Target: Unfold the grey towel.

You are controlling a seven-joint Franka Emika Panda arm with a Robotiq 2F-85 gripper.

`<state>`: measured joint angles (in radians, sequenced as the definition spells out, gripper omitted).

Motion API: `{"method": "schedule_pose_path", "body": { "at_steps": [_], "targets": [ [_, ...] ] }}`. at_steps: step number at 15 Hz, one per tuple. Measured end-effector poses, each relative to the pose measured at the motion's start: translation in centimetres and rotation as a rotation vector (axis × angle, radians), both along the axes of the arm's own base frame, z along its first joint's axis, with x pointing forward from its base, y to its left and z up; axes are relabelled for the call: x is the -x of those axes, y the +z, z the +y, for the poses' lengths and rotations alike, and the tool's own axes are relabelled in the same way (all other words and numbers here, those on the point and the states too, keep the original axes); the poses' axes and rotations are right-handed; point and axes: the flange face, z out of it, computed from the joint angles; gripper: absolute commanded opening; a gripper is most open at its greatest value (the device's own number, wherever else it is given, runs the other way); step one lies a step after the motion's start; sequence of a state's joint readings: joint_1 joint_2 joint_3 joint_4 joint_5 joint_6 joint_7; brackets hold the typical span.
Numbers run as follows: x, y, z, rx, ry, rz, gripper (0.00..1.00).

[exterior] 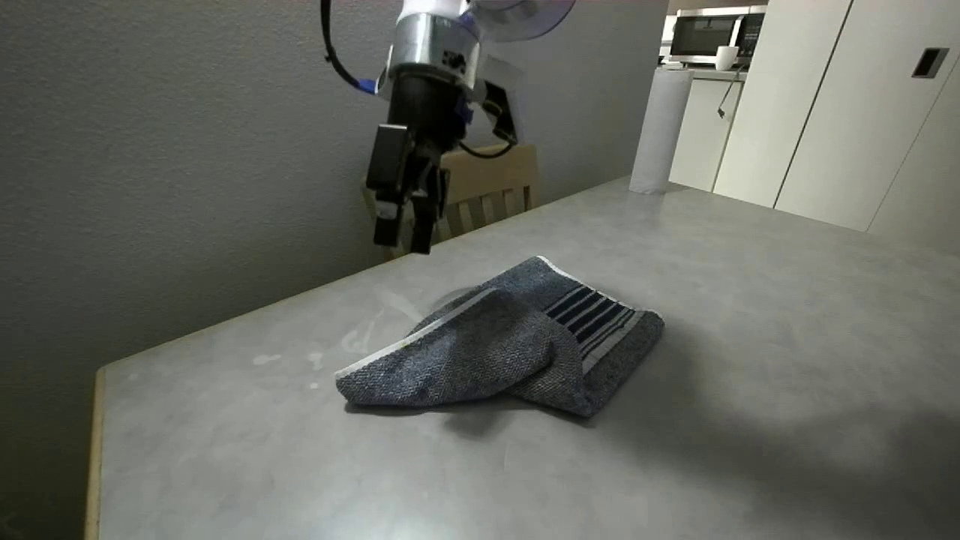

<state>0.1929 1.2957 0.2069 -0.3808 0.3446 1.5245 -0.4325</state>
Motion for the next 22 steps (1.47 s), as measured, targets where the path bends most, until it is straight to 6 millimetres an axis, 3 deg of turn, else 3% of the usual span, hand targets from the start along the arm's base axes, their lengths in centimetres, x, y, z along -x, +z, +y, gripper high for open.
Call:
{"method": "schedule_pose_path", "body": {
  "at_steps": [3,4,5,9,15,22],
  "targets": [
    [-1.3,2.6,-3.7,0.031,-0.038,-0.062,1.00],
    [-1.7,3.0,-5.2,0.050,-0.053,-0.074,0.75],
    [-2.1,3.1,-6.8,0.064,-0.071,-0.079,0.74],
    [-3.0,2.3,-12.2,0.147,-0.136,-0.079,0.45],
    [-3.4,-0.7,-16.4,0.248,-0.230,-0.030,0.02],
    [-3.2,-5.7,-22.3,0.301,-0.339,0.057,0.00]
  ]
}}
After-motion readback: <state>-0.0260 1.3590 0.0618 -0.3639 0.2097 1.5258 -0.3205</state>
